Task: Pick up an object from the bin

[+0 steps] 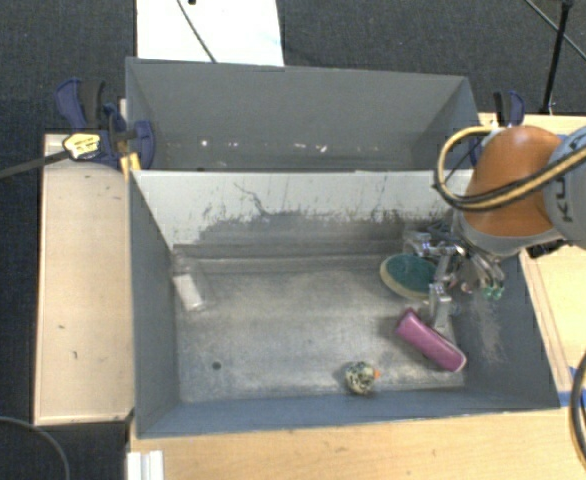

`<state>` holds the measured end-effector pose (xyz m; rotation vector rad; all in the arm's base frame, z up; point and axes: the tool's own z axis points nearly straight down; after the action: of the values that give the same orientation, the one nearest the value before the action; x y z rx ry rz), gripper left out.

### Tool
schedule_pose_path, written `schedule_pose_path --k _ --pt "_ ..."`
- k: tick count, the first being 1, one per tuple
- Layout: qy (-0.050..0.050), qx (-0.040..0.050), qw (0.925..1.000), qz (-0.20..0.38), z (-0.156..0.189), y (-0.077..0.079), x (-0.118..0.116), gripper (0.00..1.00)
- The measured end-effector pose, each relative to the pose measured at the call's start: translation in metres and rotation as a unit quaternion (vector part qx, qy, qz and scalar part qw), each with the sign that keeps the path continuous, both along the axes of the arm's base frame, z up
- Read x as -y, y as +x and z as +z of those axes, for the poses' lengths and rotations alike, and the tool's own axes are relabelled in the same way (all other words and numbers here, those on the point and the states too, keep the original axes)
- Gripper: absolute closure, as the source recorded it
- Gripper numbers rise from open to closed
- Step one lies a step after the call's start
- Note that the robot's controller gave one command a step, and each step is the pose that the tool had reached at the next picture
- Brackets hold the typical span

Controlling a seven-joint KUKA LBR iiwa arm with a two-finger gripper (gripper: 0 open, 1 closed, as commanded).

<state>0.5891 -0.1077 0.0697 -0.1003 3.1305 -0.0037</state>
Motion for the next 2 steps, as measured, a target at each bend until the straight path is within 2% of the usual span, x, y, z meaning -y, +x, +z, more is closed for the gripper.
schedule_pose_path --k 1,2 --pt "0.011 -0.0051 0.9838 -0.179 0.031 0.004 0.026 0.0" --pt "0.003 -0.004 0.9882 -0.153 0.031 0.003 -0.033 0.0"
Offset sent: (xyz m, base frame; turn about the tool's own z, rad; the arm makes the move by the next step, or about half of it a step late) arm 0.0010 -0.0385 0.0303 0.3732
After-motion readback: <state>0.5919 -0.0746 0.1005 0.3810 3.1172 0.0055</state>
